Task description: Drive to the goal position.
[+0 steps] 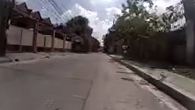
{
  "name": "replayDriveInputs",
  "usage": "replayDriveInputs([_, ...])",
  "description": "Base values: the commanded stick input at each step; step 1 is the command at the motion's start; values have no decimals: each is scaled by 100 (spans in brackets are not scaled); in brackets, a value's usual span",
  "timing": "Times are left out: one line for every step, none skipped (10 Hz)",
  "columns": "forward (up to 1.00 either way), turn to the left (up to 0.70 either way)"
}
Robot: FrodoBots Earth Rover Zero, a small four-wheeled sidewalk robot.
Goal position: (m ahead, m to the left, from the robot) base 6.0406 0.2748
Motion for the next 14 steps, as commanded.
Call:
replayDriveInputs([100,-29])
replayDriveInputs([100,-11])
replayDriveInputs([100,0])
replayDriveInputs([100,0])
replayDriveInputs([100,0])
replayDriveInputs([100,0])
replayDriveInputs([100,0])
replayDriveInputs([100,0])
replayDriveInputs([100,0])
replayDriveInputs([100,0])
replayDriveInputs([100,0])
replayDriveInputs([100,0])
replayDriveInputs([100,0])
replayDriveInputs([100,0])
